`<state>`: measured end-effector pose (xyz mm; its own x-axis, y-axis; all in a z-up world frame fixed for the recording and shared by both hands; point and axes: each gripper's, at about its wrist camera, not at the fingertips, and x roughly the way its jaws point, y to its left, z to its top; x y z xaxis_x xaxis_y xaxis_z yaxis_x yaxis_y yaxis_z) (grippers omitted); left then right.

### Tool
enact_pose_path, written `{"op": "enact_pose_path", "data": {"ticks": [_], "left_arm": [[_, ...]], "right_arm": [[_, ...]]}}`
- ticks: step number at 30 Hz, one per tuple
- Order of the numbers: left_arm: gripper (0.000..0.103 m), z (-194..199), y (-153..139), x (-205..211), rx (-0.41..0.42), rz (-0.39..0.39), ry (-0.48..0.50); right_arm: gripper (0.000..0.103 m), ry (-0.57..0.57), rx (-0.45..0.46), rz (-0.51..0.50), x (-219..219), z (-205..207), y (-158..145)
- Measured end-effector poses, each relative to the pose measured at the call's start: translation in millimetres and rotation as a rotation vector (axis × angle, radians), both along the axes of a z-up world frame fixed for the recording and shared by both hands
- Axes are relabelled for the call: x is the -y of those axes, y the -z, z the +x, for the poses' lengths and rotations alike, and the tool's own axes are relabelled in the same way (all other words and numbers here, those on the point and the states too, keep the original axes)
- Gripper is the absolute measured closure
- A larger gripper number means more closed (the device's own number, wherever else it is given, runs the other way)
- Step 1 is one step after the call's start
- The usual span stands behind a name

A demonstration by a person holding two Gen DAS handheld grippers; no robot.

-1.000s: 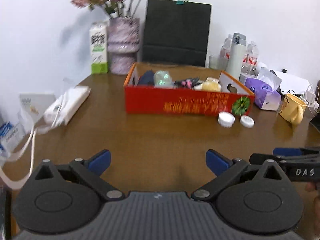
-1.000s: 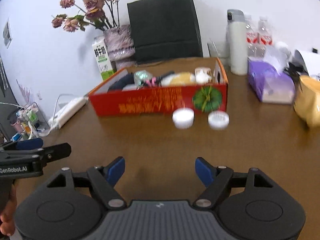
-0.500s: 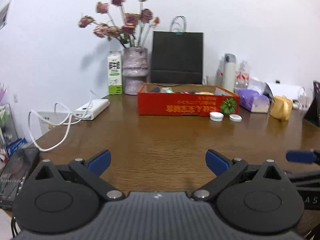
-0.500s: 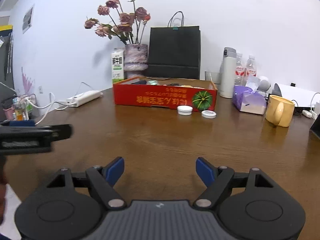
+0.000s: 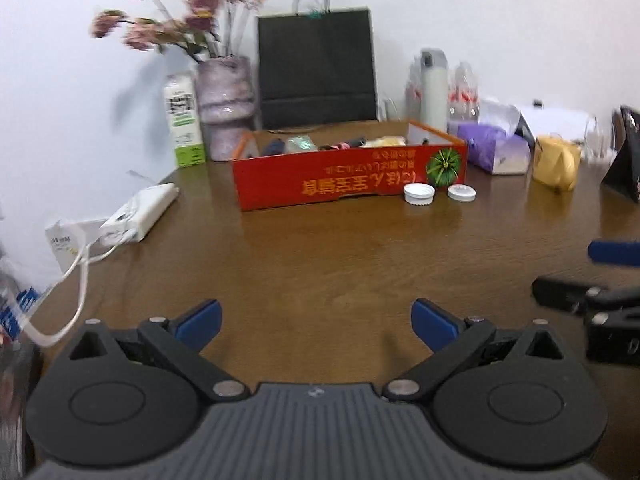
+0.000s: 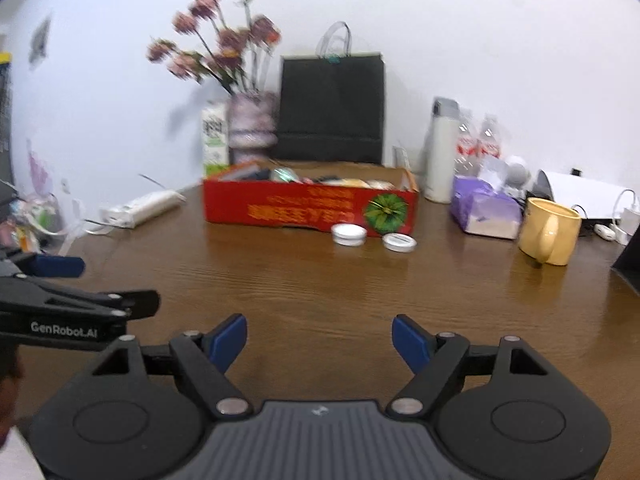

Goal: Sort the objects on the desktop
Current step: 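Grasp the white bottle cap with the left tool while the right tool grasps the round white lid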

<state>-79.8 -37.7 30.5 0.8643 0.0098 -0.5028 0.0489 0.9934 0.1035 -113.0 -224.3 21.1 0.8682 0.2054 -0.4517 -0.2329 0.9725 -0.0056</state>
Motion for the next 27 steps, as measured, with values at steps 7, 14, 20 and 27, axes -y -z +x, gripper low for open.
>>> {"op": "enact_pose_path", "data": {"ticks": [7,14,20,27], "left_arm": [[0.001,79.1,-13.3,15.9,0.035,-0.003,0.161],[0.003,158.8,4.6,49.6,-0.031,0.012,0.291],[0.014,205.1,18.4,67.7,-0.103,-0.051,0.292],[0.021,233.1,30.0,91.9,-0.165,-0.099,0.262]], "right_arm": [[0.028,0.017,-0.035,0.012,24.4,88.6,-15.2],[0.035,-0.008,-0.191,0.0,39.0,214.2,5.4],[0.066,-0.088,-0.223,-0.025,43.6,260.2,23.1],[0.065,-0.035,-0.207,0.035,76.2,261.1,14.3]]}}
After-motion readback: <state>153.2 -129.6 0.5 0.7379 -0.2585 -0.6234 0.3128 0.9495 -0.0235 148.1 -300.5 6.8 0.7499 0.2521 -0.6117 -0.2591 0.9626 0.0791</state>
